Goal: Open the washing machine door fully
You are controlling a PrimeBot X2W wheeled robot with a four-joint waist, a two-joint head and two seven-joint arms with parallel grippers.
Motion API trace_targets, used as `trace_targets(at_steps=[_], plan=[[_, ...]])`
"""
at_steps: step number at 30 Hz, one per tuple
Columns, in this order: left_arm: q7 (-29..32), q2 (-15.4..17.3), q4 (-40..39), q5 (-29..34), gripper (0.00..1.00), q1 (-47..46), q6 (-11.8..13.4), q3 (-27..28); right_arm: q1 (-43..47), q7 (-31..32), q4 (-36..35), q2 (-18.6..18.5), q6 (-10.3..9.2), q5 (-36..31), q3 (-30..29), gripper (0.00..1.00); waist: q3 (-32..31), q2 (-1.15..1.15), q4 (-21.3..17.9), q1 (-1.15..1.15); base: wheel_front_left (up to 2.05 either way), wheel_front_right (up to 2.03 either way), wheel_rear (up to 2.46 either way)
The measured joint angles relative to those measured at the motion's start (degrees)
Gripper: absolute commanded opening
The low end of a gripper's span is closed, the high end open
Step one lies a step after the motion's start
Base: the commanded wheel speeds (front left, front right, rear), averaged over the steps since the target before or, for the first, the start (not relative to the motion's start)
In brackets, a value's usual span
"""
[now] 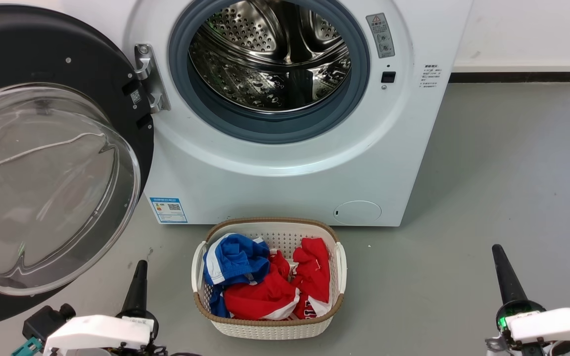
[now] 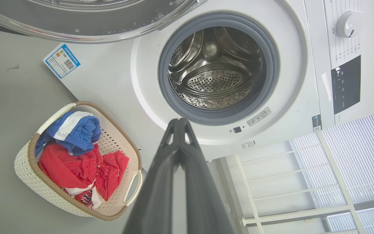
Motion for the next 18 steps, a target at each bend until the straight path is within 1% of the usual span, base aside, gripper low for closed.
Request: trace_targets(at_steps=[18], plan=[[2.5, 0.0, 0.6, -9.9, 0.0, -1.7, -0.5, 0.8, -2.2, 2.5, 1.7, 0.0, 0.0, 9.7, -0.7, 0.0, 0.4, 0.0, -0.1, 0.0, 0.0, 0.0, 0.0]])
